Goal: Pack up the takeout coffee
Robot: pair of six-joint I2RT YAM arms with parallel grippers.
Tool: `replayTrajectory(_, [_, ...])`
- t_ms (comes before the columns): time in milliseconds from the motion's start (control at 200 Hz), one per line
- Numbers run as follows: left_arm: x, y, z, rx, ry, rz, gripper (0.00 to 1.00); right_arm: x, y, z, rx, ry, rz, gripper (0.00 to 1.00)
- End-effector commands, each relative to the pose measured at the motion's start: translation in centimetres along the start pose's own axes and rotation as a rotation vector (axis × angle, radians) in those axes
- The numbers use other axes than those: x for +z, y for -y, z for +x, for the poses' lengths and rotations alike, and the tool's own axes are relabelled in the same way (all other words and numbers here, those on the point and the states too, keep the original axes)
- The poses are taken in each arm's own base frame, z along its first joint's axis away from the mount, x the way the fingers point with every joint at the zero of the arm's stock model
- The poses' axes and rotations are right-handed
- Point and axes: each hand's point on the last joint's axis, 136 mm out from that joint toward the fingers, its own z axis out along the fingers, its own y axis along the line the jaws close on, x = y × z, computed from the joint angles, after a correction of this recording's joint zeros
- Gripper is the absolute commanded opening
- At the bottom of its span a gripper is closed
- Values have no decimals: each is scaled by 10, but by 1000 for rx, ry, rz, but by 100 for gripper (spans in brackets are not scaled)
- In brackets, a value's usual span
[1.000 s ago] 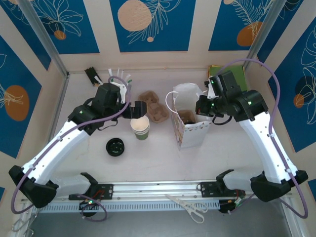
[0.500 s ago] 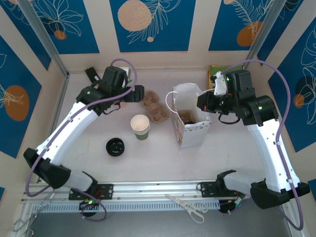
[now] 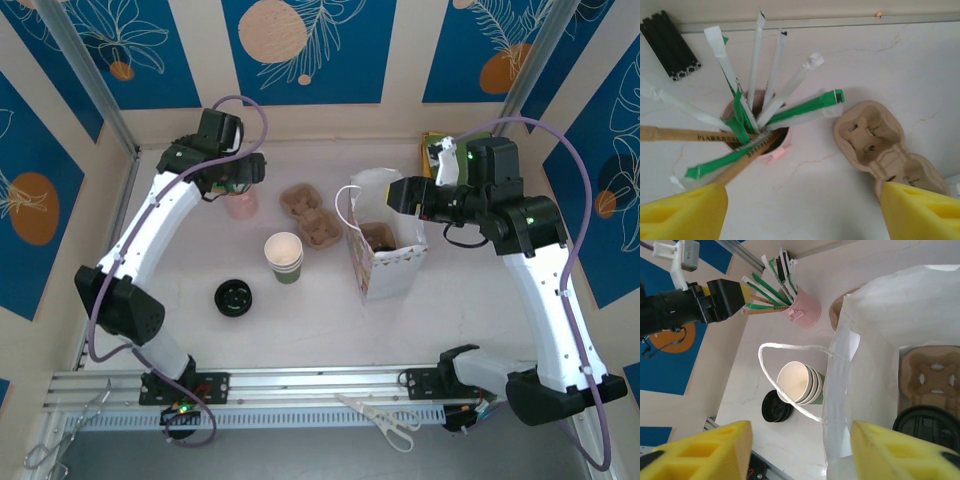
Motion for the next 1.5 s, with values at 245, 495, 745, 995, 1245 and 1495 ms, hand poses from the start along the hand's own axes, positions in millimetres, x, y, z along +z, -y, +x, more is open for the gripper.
replayTrajectory(245, [30, 10, -40, 98, 35, 43, 66, -6, -2, -18, 58, 41, -77, 87])
replayTrajectory(495, [64, 4, -70, 122, 55, 7, 48, -9, 1, -26, 65, 55, -67, 99])
replayTrajectory(745, [102, -12, -75, 99, 32, -5, 39, -8, 3, -36, 66, 57, -47, 99])
replayTrajectory(995, [130, -29, -73, 87, 13, -42, 38, -5, 6, -43, 73, 53, -32, 99])
replayTrajectory(1245, [144, -42, -74, 76, 9, -65, 36, -1, 9, -47, 79, 40, -24, 99])
replayTrajectory(1495, [140, -42, -80, 62, 30, -45, 35, 5, 14, -48, 94, 32, -15, 99])
